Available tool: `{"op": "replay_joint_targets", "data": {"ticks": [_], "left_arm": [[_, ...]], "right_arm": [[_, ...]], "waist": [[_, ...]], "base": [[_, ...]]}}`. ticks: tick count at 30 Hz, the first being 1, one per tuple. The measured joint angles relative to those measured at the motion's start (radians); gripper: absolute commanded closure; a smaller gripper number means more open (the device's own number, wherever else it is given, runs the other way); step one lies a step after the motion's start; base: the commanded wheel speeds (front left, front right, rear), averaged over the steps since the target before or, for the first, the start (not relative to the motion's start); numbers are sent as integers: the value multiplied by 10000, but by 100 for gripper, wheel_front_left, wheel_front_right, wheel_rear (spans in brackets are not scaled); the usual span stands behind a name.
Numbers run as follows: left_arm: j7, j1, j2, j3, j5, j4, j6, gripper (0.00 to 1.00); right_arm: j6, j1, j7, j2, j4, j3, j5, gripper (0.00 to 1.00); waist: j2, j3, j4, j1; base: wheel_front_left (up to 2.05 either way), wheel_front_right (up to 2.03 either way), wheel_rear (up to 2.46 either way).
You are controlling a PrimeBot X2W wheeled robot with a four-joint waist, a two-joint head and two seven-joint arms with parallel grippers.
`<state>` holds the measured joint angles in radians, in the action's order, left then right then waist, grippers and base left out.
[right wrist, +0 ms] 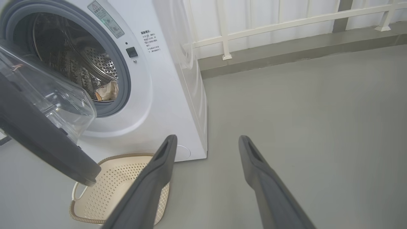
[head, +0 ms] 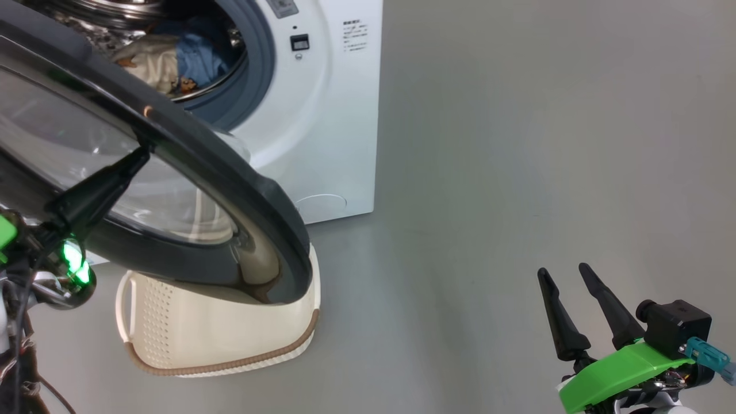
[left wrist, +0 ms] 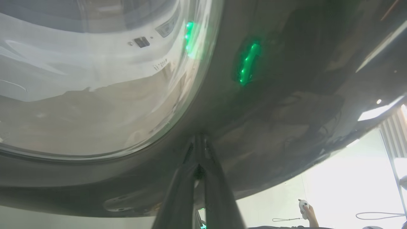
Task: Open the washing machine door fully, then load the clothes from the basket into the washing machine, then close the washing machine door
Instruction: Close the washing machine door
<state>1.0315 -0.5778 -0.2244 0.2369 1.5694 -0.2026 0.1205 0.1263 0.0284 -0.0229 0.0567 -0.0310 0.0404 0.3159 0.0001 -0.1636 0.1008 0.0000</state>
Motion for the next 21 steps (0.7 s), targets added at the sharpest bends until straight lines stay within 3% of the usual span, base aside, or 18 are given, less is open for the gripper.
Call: {"op": "replay_joint_targets", "data": {"ticks": [14,21], "left_arm": [[-182,-39,148,86,-61,-17,-276,100],[-1126,479,144,115,-934,65,-882,100]], "right_arm": [[0,-1,73,-59,-2,-219,-2,0],[0,-3,71,-67,-2,-412,-15,0]], "waist": [[-1,-53,-190,0],[0,75,-508,0]], "base": [[0,0,0],[0,0,0]]}}
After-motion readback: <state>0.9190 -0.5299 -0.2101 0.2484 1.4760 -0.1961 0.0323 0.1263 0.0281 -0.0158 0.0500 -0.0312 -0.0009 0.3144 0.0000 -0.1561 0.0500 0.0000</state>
